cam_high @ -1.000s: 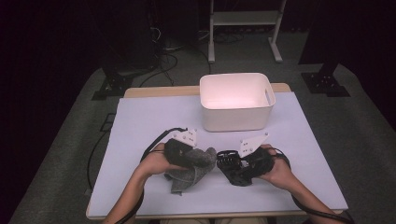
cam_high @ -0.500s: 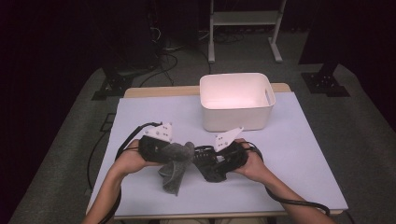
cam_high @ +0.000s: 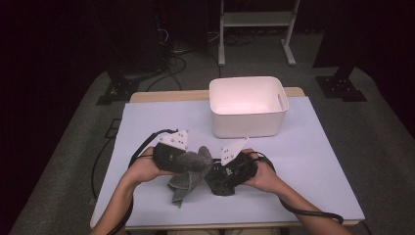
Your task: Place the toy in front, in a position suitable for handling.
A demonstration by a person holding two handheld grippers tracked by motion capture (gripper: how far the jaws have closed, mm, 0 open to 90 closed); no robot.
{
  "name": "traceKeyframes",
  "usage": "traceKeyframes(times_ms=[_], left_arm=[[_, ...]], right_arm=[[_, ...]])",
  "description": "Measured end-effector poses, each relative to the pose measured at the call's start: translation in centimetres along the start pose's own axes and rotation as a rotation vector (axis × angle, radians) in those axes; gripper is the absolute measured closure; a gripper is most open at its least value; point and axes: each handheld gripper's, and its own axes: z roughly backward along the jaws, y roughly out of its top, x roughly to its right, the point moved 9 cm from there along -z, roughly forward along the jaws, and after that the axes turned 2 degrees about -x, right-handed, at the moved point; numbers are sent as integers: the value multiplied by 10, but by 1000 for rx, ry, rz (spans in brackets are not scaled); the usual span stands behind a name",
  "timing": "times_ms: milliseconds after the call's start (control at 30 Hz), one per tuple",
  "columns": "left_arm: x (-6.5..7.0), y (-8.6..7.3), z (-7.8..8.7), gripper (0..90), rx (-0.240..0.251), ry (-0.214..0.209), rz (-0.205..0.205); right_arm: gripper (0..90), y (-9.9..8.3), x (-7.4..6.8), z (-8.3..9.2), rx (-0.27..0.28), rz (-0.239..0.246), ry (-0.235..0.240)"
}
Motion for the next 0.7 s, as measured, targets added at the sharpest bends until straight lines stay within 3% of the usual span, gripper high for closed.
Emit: traceKeyframes(times_ms=[233,367,533,700], left_arm=[[1,6,-4,810,-15,-2,-15],[3,9,-6,811,-10,-14,-18],[8,18,-11,810,-13,-34,-41],[8,20,-12,810,-31,-30,-50]], right_arm=[[488,-7,-2,17,18,-11,-33],[514,-14,-2,29,34,-24,-52],[538,-14,-1,28,29,-30,-48],[546,-13,-1,27,6,1,-61]])
